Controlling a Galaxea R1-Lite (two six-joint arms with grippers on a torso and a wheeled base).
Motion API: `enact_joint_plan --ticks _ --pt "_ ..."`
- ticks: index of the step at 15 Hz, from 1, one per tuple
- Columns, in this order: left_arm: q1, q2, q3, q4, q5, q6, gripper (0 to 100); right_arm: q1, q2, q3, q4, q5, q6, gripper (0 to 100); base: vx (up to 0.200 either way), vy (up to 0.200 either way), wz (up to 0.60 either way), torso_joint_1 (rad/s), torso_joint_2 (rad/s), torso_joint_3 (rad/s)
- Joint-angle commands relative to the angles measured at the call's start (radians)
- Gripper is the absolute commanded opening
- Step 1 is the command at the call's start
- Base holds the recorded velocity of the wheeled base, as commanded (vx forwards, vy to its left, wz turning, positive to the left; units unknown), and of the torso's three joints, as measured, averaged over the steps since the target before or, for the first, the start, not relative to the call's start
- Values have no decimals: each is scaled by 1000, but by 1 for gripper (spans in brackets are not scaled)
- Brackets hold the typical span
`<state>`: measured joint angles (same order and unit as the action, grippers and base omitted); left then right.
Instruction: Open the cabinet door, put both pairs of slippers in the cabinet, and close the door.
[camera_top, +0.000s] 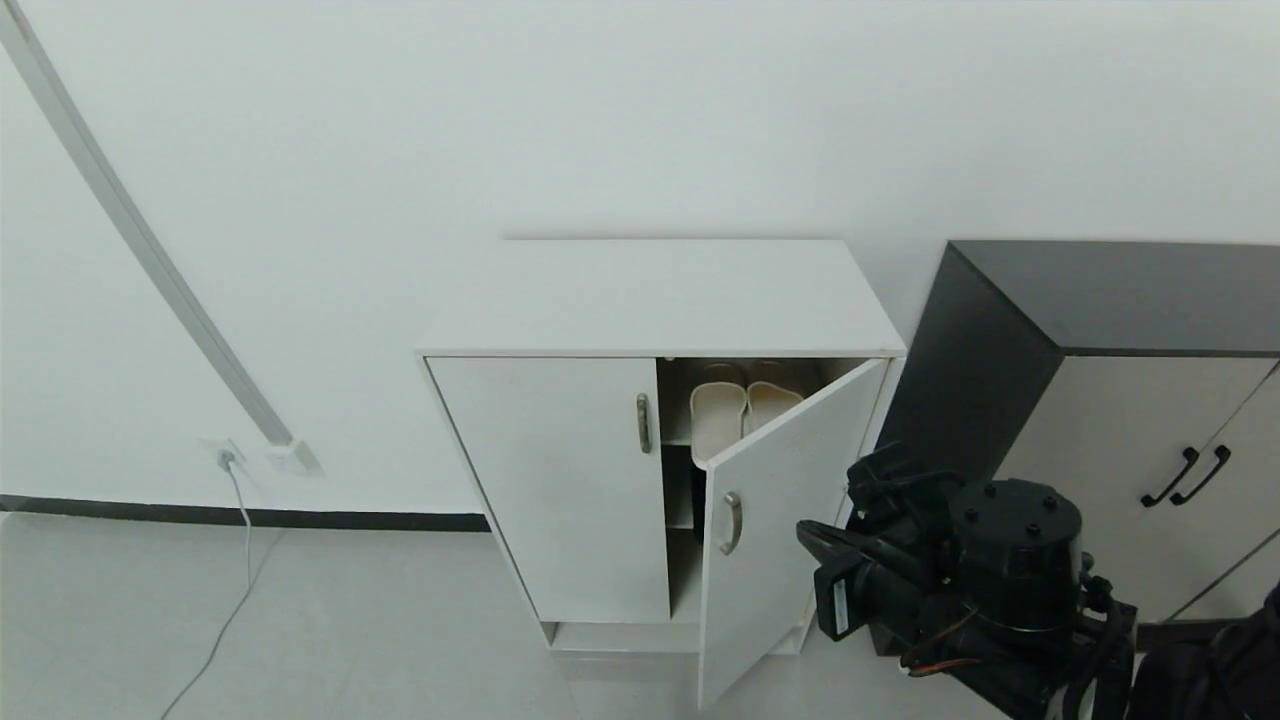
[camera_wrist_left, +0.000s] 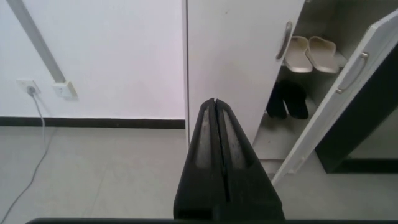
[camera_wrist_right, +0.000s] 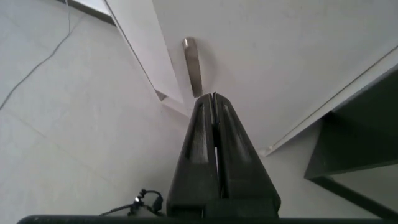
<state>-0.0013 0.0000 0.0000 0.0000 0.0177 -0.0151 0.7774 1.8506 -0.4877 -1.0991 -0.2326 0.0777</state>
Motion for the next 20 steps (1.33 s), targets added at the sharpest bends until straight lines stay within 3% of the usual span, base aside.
enact_joint_plan --ticks 1,20 --pt "0 0 0 0 1 0 0 -1 21 -5 -1 12 1 0 0 0 0 0 0 0" --pt "0 0 0 0 1 0 0 -122 325 -424 31 13 -7 0 0 0 0 0 0 0"
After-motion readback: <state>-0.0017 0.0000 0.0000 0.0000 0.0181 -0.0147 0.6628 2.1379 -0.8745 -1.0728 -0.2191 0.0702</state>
